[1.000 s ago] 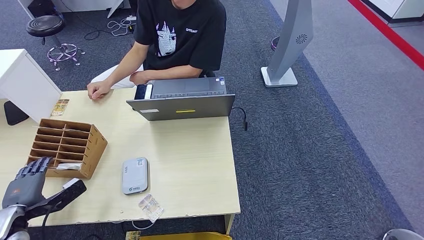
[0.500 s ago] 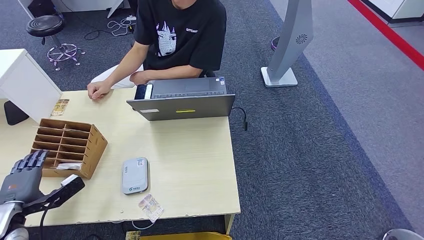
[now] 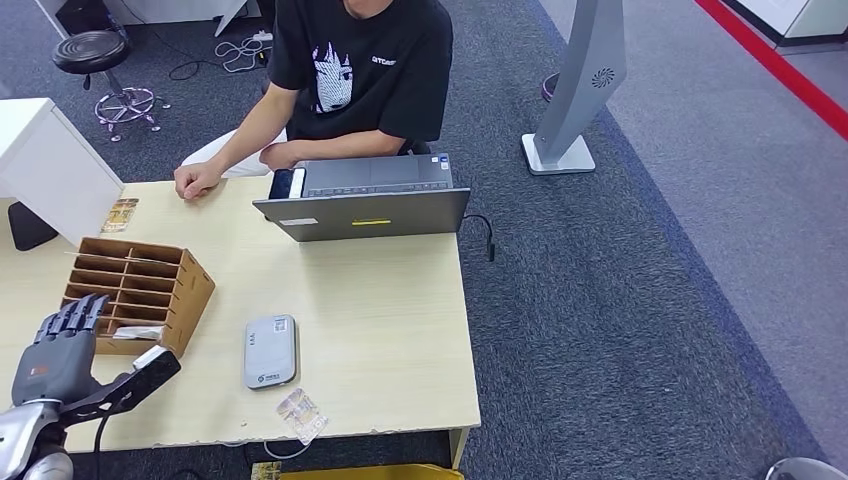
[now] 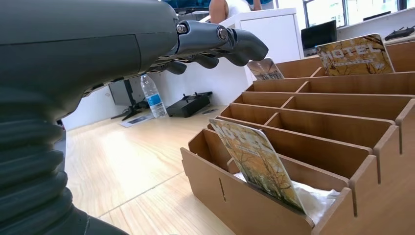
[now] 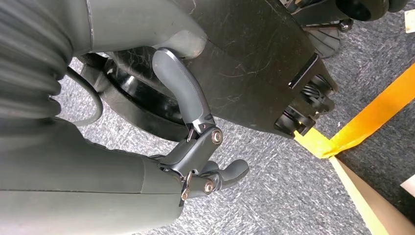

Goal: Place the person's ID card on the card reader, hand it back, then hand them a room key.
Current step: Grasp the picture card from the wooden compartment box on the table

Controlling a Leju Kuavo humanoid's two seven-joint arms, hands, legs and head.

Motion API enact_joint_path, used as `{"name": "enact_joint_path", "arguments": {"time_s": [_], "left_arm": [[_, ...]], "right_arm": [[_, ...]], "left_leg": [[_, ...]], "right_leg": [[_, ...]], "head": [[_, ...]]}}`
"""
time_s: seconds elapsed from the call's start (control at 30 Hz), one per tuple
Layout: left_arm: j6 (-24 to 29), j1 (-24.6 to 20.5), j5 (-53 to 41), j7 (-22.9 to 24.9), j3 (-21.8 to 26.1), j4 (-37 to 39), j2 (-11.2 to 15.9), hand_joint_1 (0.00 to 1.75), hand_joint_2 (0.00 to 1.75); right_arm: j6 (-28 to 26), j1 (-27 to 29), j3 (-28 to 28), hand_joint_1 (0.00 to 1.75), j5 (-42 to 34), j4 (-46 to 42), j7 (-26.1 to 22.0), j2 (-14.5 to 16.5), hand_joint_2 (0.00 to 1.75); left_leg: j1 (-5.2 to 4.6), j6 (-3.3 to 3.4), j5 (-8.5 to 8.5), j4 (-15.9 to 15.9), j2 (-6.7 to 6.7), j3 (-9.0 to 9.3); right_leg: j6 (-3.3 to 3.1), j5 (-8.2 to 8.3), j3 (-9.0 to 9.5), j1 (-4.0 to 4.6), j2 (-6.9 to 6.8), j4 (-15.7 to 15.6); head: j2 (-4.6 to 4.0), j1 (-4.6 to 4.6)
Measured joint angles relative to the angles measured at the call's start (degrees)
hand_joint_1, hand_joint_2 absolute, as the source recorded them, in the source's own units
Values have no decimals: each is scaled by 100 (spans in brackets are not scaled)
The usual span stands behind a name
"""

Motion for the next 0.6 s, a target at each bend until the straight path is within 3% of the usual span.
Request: {"name": "enact_joint_path", "arguments": {"time_s": [0.6], "left_arm": [[3, 6, 7, -68, 0, 129, -104, 0, 175]], "right_arm": [[-49, 0, 13, 0, 116, 0, 34, 0, 175]], "left_leg": [[0, 0, 0, 0, 0, -1]], "right_leg": [[0, 0, 0, 0, 0, 0]], "head": [[-2, -1]]}}
